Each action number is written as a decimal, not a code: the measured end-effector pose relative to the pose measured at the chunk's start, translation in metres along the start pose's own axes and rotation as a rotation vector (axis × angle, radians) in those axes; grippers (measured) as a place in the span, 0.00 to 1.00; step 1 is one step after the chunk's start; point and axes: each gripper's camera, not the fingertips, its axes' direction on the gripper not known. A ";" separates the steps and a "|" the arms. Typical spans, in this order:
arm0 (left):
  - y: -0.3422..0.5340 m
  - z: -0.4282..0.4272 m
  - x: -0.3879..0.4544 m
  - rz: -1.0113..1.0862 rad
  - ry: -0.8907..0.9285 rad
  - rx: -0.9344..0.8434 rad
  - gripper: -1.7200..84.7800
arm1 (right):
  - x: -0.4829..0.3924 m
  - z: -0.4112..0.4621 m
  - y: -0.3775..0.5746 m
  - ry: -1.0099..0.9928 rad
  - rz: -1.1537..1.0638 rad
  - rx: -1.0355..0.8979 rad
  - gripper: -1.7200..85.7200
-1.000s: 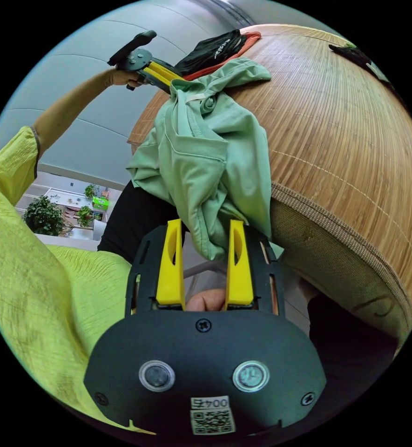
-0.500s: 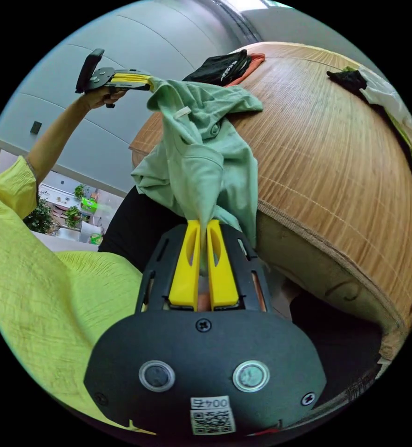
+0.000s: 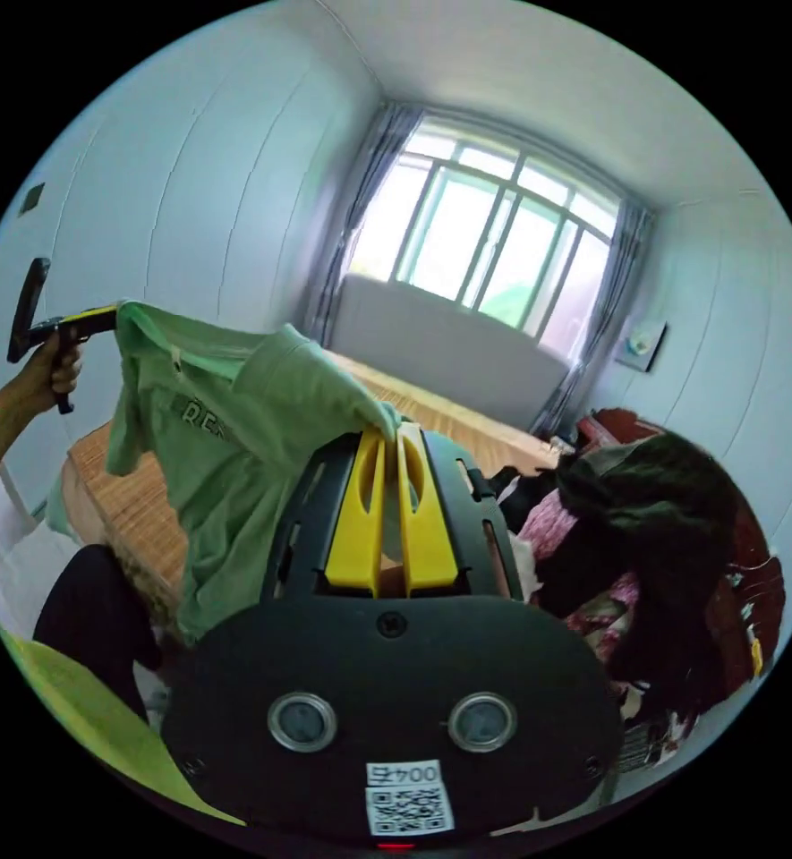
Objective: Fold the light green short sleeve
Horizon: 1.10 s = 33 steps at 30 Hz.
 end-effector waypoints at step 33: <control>-0.043 -0.021 0.007 0.141 -0.260 -0.034 0.03 | -0.017 0.060 -0.105 0.054 -0.303 -0.167 0.02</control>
